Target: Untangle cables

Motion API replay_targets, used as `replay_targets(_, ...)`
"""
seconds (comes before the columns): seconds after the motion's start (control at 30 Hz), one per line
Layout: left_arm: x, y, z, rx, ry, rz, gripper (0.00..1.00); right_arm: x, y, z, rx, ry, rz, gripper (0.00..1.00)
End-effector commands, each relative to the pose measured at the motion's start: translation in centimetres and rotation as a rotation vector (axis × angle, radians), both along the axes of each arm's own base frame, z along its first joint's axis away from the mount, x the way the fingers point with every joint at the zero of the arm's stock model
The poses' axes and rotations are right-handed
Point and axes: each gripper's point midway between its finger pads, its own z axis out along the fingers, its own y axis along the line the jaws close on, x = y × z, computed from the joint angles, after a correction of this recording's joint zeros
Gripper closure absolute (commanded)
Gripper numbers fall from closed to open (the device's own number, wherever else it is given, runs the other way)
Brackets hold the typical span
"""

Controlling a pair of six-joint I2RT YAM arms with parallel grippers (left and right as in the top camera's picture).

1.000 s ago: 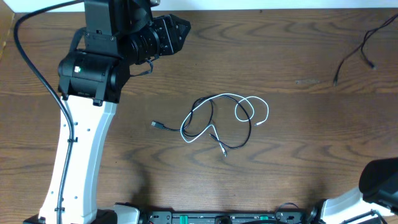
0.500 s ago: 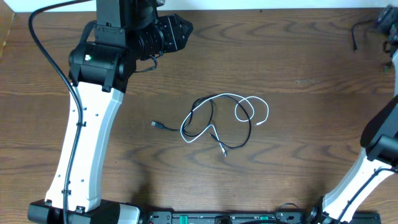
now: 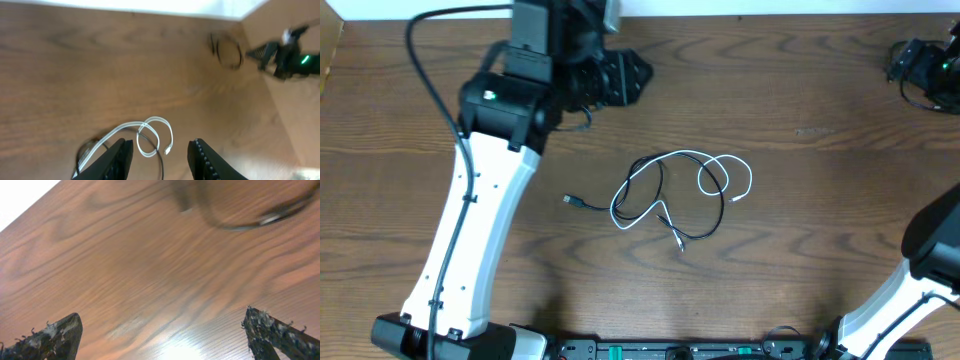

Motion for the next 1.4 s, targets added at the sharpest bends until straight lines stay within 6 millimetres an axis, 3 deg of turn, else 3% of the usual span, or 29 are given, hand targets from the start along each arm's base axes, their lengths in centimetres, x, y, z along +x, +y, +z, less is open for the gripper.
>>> replay_targets(0.0, -0.9, -1.6, -3.7, 0.074, 0.073, -0.075, 0.59, 0.0, 5.5, 1.9, 0.180, -0.057, 0.177, 0.01)
replay_targets(0.13, -2.0, -3.5, -8.9, 0.128, 0.214, -0.131, 0.59, -0.9, 7.9, 1.2, 0.177, -0.004, 0.266, 0.01)
replay_targets(0.33, -3.2, -4.7, -15.5, 0.249, 0.345, -0.268, 0.55, -1.5, 9.2, 0.8, 0.180, 0.033, 0.306, 0.01)
replay_targets(0.6, -4.9, -4.0, -23.2, 0.345, 0.599, -0.312, 0.55, -2.0, 9.5, 0.6, 0.188, 0.052, 0.310, 0.01)
replay_targets(0.83, -6.1, -3.2, -27.8, 0.413, 0.737, -0.321, 0.56, -2.2, 9.6, 0.3, 0.194, 0.065, 0.309, 0.01)
replay_targets(0.93, -6.3, -3.1, -28.9, 0.445, 0.755, -0.323, 0.76, -2.4, 9.7, 0.1, 0.200, 0.075, 0.309, 0.01)
replay_targets(1.0, -5.9, -3.5, -28.7, 0.436, 0.726, -0.325, 0.92, -2.4, 9.7, 0.1, 0.201, 0.076, 0.309, 0.01)
replay_targets(1.07, -5.2, -3.9, -27.8, 0.416, 0.688, -0.325, 0.93, -2.5, 9.9, 0.2, 0.212, 0.077, 0.312, 0.01)
replay_targets(1.17, -3.7, -5.6, -23.7, 0.335, 0.558, -0.354, 0.93, -2.3, 11.8, 1.2, 0.307, 0.022, 0.380, 0.10)
replay_targets(1.3, -2.2, -7.7, -15.7, 0.187, 0.303, -0.382, 0.93, -2.3, 15.8, 4.9, 0.492, -0.163, 0.594, 0.18)
replay_targets(1.33, -1.8, -8.4, -11.5, 0.123, 0.169, -0.395, 0.93, -2.5, 17.0, 6.9, 0.547, -0.245, 0.667, 0.19)
replay_targets(1.37, -1.8, -8.5, -9.8, 0.104, 0.116, -0.397, 0.93, -2.7, 17.5, 7.8, 0.562, -0.277, 0.695, 0.20)
